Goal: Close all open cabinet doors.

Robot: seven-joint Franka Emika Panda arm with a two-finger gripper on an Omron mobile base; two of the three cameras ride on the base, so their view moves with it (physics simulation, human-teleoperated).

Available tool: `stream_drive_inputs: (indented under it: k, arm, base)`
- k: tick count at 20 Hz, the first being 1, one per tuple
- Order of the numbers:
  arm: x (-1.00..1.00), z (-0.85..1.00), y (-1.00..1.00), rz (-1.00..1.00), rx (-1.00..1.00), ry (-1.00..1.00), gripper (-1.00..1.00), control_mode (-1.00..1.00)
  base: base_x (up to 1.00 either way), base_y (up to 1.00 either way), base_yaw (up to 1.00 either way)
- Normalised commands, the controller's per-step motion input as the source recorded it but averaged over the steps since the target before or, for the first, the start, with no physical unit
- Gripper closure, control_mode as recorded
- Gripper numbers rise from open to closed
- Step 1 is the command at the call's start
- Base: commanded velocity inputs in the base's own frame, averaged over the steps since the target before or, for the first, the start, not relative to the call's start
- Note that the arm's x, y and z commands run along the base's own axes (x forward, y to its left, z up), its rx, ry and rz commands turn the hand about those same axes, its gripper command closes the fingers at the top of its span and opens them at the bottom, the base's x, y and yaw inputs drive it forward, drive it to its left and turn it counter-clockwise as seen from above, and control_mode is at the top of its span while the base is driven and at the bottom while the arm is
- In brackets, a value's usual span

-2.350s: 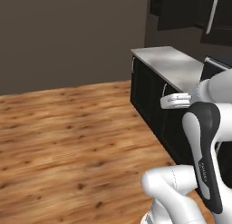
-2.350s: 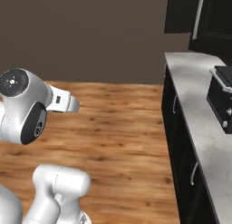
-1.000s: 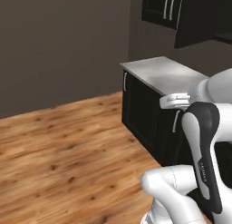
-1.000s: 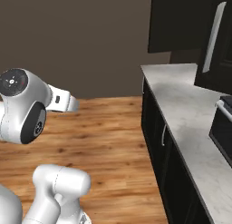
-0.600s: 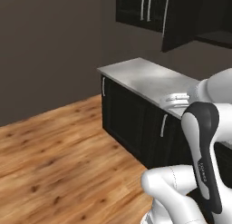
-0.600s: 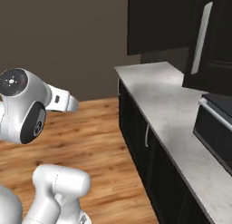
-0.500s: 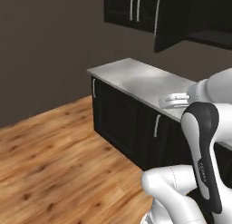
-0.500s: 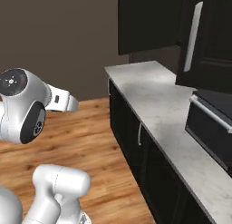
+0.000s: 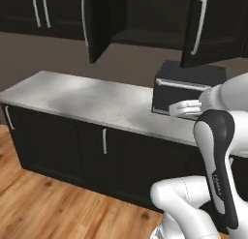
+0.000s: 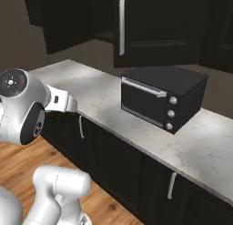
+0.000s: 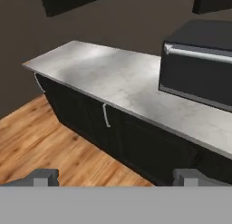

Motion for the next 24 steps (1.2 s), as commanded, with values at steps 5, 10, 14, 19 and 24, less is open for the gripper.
stream_drive_inputs:
  k: [5, 10, 14, 19, 24]
  arm:
    - [0.0, 0.0, 0.0, 0.0, 0.0, 0.0, -1.0, 1.0]
    - [0.0, 0.0, 0.0, 0.0, 0.0, 0.0, -1.0, 1.0]
    - [0.0, 0.0, 0.0, 0.0, 0.0, 0.0, -1.0, 1.0]
    - [0.0, 0.0, 0.0, 0.0, 0.0, 0.0, -1.0, 1.0]
    - [0.0, 0.0, 0.0, 0.0, 0.0, 0.0, -1.0, 1.0]
  base:
    - [0.38, 0.23, -0.67]
    - [0.45, 0.36, -0.58]
    - [0.33, 0.57, -0.34]
    - [0.32, 0.62, -0.26]
    - [0.32, 0.66, -0.17]
